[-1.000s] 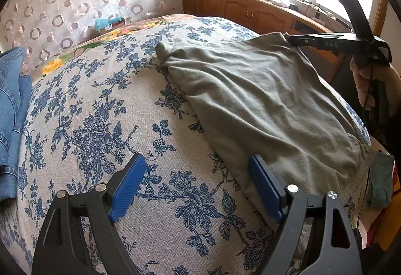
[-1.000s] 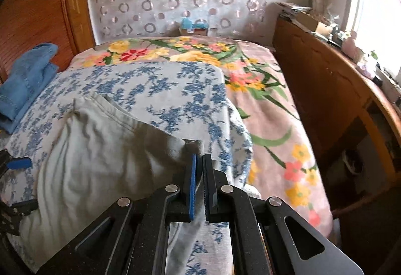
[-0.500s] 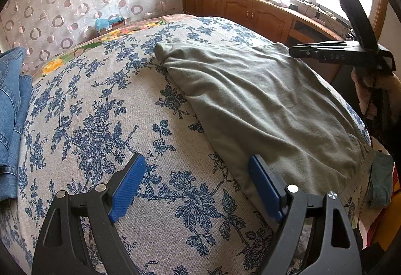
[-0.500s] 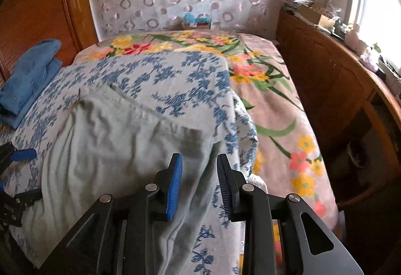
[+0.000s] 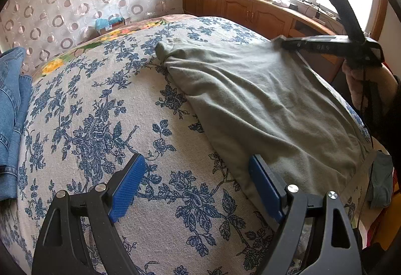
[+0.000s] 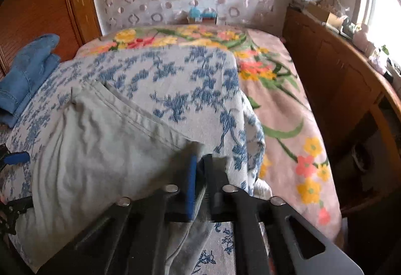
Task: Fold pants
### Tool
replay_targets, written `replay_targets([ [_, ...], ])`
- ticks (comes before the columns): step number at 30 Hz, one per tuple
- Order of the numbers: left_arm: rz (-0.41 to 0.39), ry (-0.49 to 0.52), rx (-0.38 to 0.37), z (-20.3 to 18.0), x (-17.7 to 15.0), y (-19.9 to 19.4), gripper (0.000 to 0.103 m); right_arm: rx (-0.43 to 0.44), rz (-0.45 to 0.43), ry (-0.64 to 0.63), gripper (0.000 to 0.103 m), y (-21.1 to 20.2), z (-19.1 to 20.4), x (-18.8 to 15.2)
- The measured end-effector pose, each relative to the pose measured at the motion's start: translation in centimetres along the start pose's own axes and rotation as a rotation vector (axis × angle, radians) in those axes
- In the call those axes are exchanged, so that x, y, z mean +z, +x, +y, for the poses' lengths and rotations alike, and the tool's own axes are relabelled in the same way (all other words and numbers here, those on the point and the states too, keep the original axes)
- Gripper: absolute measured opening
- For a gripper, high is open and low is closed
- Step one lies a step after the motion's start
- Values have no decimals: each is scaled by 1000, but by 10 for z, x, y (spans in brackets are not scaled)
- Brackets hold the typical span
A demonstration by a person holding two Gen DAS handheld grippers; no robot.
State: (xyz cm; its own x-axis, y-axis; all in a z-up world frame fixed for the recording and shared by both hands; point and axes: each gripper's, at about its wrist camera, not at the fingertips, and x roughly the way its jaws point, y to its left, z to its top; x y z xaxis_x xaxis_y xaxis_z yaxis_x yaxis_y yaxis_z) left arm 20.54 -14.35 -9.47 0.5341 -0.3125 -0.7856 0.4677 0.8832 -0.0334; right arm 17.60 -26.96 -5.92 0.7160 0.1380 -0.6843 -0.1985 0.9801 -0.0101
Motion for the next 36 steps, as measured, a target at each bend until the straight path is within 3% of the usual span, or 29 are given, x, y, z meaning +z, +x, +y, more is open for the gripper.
replay_targets([
  [6,-2,-12,15,4,1,-1,85,-84,14,24,4,1,-7,-3],
  [8,-8,-29,25,7,0,-3,85,-63,12,40,6,-3,-8,-5],
  [9,-15,-36,29,8,-1,-5,85,-56,5,47,13,-6,-7,-5],
  [15,-69,-82,9,7,-12,-33,85,-16,-46,44,31,-48,1,-25],
  [20,-93,-66,-13,-10,-27,-53,84,31,-54,38,32,-82,13,-62],
  [26,-95,-64,-60,-26,-51,-70,69,33,-42,13,32,-106,27,-100],
  [31,-84,-81,-110,-33,-64,-71,39,56,-46,26,32,-125,37,-126],
  [36,-77,-90,-122,-42,-67,-67,35,69,-29,63,32,-129,38,-146],
])
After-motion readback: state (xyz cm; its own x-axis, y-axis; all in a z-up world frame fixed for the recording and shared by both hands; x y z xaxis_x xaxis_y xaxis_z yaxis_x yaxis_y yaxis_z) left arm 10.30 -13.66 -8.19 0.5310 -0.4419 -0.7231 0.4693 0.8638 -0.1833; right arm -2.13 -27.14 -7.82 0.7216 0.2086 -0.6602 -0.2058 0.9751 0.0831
